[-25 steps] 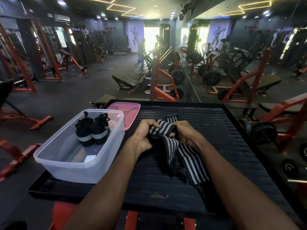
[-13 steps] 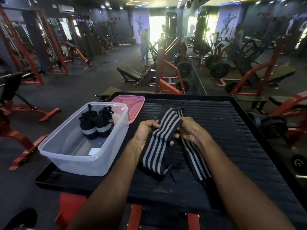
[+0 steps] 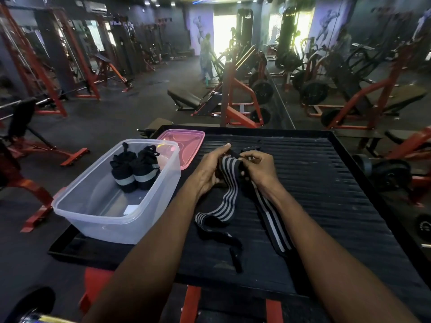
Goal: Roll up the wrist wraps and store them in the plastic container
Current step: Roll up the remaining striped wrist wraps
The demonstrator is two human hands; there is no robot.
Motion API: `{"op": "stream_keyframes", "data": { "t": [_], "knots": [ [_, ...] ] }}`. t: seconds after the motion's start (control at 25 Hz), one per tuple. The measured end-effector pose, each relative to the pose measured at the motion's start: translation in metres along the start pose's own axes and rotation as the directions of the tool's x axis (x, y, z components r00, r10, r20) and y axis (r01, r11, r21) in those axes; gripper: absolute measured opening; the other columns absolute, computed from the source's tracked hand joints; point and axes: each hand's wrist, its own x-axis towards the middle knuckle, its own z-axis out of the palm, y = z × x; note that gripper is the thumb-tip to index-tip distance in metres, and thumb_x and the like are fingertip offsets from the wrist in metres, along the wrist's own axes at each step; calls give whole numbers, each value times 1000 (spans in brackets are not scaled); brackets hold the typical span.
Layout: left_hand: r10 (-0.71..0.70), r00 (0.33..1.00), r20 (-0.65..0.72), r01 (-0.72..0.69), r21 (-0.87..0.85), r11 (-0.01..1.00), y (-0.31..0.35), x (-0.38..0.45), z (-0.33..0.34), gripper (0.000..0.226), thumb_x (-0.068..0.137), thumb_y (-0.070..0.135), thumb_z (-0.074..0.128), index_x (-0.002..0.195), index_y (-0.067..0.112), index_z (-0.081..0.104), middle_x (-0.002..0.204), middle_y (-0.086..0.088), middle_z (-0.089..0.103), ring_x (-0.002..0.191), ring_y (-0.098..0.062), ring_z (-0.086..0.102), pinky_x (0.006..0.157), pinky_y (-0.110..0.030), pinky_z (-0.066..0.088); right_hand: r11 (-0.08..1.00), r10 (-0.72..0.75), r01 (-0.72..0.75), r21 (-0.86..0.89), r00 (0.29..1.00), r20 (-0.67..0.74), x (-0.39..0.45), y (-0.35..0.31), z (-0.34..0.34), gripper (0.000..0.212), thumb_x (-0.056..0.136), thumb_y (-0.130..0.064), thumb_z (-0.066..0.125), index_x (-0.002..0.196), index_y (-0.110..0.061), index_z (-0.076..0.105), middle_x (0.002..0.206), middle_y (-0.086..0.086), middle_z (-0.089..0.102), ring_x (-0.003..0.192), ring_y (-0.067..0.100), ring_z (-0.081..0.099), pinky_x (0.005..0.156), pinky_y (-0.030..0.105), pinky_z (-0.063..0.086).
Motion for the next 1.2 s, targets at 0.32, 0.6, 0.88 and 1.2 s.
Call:
{"op": "stream_keyframes", "data": {
  "t": [0.32, 0.6, 0.88, 1.2],
  "knots": [
    [52, 992, 119, -58, 47, 997, -11, 16, 0, 19, 91, -3, 59, 103, 3, 71, 95, -15, 76, 85, -26, 73, 78, -35, 60, 976, 158, -163, 147, 986, 46, 10, 4, -10, 21, 89, 0, 67, 87, -16, 81, 96, 6, 79, 95, 19, 74, 85, 29, 59],
    [215, 976, -26, -215, 29, 976, -30, 26, -9, 6, 89, 4, 70, 86, 5, 74, 89, -13, 76, 88, -24, 71, 91, -37, 56, 1000, 24, -24, 5, 998, 65, 7, 4, 2, 11, 86, -1, 73, 96, -3, 78, 91, 6, 77, 82, 10, 70, 79, 19, 55],
    [226, 974, 1, -226, 6, 974, -35, 30, -17, 11, 88, 10, 73, 97, 7, 78, 103, -17, 76, 105, -32, 70, 99, -50, 53, 997, -27, 32, -73, 997, 70, 4, 1, -8, 9, 88, 2, 70, 92, -4, 76, 85, 8, 72, 70, 12, 64, 59, 19, 52],
    [327, 942, -72, -319, 103, 942, -38, 32, -18, 11, 83, 17, 79, 77, 27, 80, 91, -2, 78, 93, -18, 69, 91, -45, 53, 999, 0, 4, -33, 995, 100, 4, -5, -11, 9, 89, -9, 72, 94, -2, 76, 84, 7, 72, 72, 8, 65, 64, 22, 53]
  ]
}}
